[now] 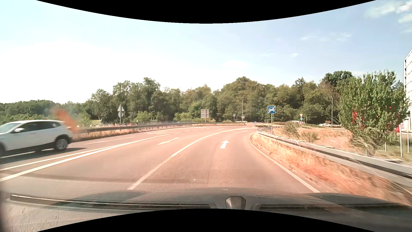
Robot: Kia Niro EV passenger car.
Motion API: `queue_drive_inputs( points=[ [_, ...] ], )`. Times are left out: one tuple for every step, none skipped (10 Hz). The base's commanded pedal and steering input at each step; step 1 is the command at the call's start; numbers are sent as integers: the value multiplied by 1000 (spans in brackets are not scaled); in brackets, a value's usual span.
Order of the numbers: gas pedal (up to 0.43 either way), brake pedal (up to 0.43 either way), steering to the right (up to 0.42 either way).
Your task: Follow the waypoints while adhering to traffic rules and regulations
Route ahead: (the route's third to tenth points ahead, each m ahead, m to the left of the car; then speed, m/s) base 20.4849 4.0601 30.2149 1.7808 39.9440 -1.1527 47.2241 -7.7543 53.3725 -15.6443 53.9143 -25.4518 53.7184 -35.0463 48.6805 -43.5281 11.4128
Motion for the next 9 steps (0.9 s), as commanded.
queue_drive_inputs(
  points=[
    [0, 116, 16],
    [0, 122, 18],
    [0, 128, 18],
    [0, 134, 20],
    [0, 134, 24],
    [0, 134, 28],
    [0, 140, 30],
    [0, 140, 31],
    [0, 152, 35]
  ],
)
